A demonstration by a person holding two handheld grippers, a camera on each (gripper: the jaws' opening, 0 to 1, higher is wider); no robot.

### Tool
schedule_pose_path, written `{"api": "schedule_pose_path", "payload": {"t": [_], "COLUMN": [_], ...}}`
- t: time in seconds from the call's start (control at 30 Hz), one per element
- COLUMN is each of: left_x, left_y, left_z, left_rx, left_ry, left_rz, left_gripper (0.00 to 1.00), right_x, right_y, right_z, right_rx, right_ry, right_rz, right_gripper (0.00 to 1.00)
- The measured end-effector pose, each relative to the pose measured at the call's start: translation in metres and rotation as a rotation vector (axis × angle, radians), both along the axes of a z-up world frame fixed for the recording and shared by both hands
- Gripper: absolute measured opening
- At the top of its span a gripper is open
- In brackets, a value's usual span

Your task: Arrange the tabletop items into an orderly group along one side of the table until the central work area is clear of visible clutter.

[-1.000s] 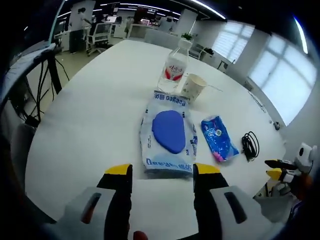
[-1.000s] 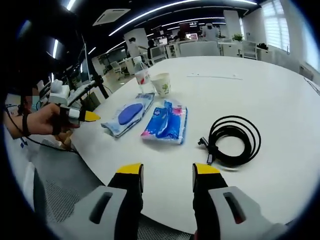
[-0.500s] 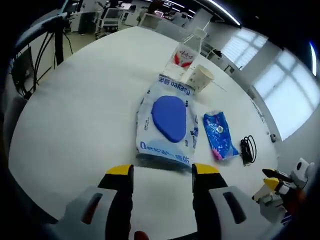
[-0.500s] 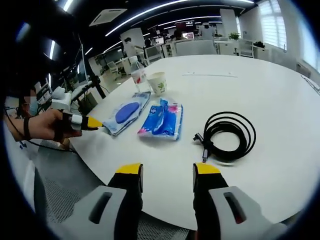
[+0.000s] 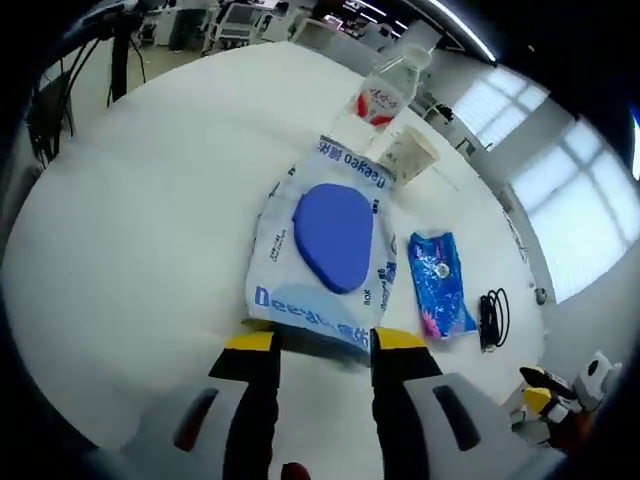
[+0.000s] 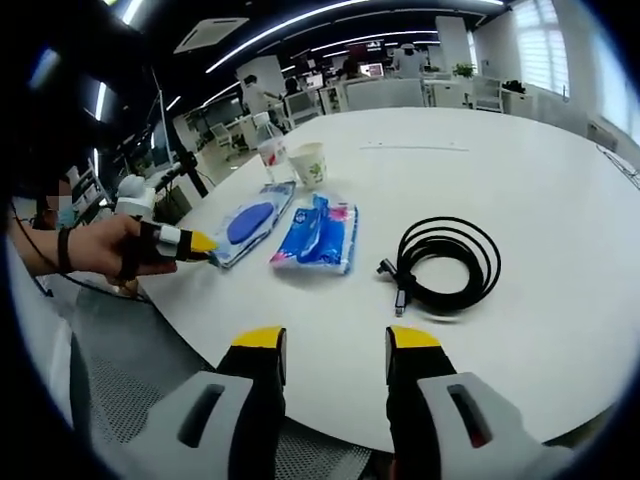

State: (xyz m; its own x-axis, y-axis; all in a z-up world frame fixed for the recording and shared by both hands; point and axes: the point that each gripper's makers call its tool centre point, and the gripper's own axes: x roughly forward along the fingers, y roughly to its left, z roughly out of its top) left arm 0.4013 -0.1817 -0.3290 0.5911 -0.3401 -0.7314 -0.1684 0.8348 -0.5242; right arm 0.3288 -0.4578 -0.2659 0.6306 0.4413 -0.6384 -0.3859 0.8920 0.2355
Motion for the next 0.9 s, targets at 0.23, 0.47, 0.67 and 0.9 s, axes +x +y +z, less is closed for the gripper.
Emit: {"api": "schedule_pose_path", "payload": {"t": [0.23, 0.47, 0.67, 0.9], "left_x": [0.006, -0.006, -0.016, -0.029], "left_y": [0.003, 0.005, 0.014, 0.019], "left_z": [-0.001, 0.007, 0.007, 0.009], "left_rx": [0.016, 0.028, 0.027, 0.039], "left_ry": [0.035, 0.030, 0.042, 0.033], "left_rz": [0.042, 0.052, 0.033, -0.020], "left_gripper": [0.13, 0.00, 0.00, 0.00], "right_x": [0.000, 0.000, -0.001, -0.001], "right_y": [-0.003, -0.005, -0.001, 0.009], "right_z": [0.002, 0.003, 0.002, 0.001], "right_rx": [0.002, 0.008, 0.009, 0.016], "right_ry": [-0.006, -0.009, -0.004, -0.004], "right_rz": [-0.012, -0.024, -0.013, 0.007], "right_gripper": [0.38, 0.37, 0.37, 0.36]}}
